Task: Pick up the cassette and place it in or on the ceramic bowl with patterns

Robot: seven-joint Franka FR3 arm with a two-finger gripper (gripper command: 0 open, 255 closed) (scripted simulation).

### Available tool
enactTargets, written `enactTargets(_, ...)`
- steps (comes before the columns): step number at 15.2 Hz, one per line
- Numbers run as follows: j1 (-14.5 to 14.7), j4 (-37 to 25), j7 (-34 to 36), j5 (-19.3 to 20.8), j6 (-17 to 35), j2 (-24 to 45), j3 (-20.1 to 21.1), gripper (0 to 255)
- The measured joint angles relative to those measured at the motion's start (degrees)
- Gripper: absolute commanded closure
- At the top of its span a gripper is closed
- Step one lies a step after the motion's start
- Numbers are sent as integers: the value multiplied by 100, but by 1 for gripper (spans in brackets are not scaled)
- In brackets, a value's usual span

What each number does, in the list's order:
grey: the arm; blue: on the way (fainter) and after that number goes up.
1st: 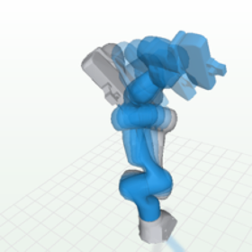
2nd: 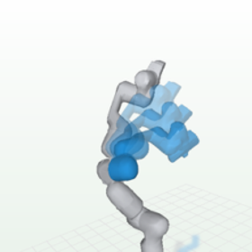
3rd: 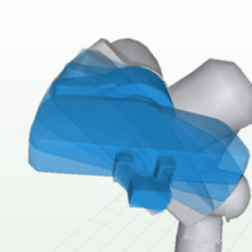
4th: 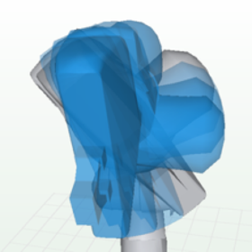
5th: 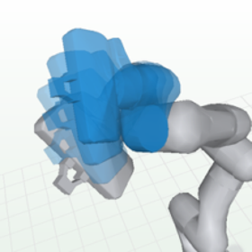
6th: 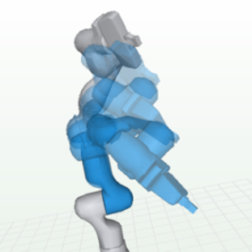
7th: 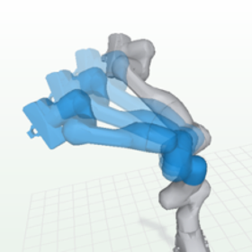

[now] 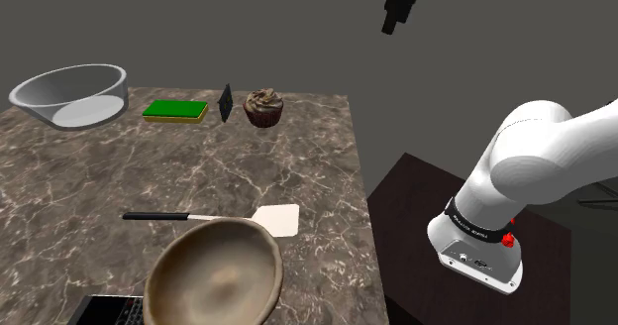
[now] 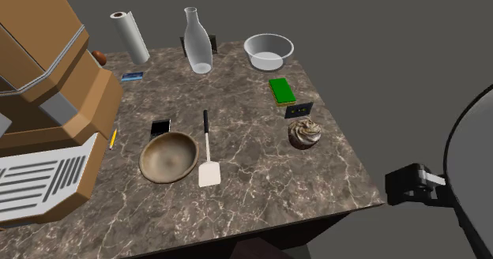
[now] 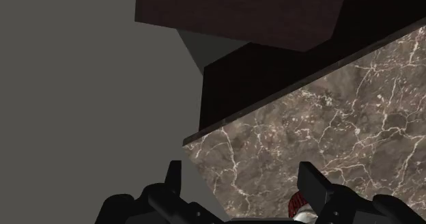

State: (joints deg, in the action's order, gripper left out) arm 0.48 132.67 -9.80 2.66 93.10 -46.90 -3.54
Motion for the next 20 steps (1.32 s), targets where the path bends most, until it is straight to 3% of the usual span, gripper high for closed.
enactTargets(3,-14,19,320,-111,89,101,189,0)
enactTargets(11,-158,-166,2372,-661,753,1105,1285,0)
enactTargets(20,-438,-1142,4727,-739,1302,2795,2347,0)
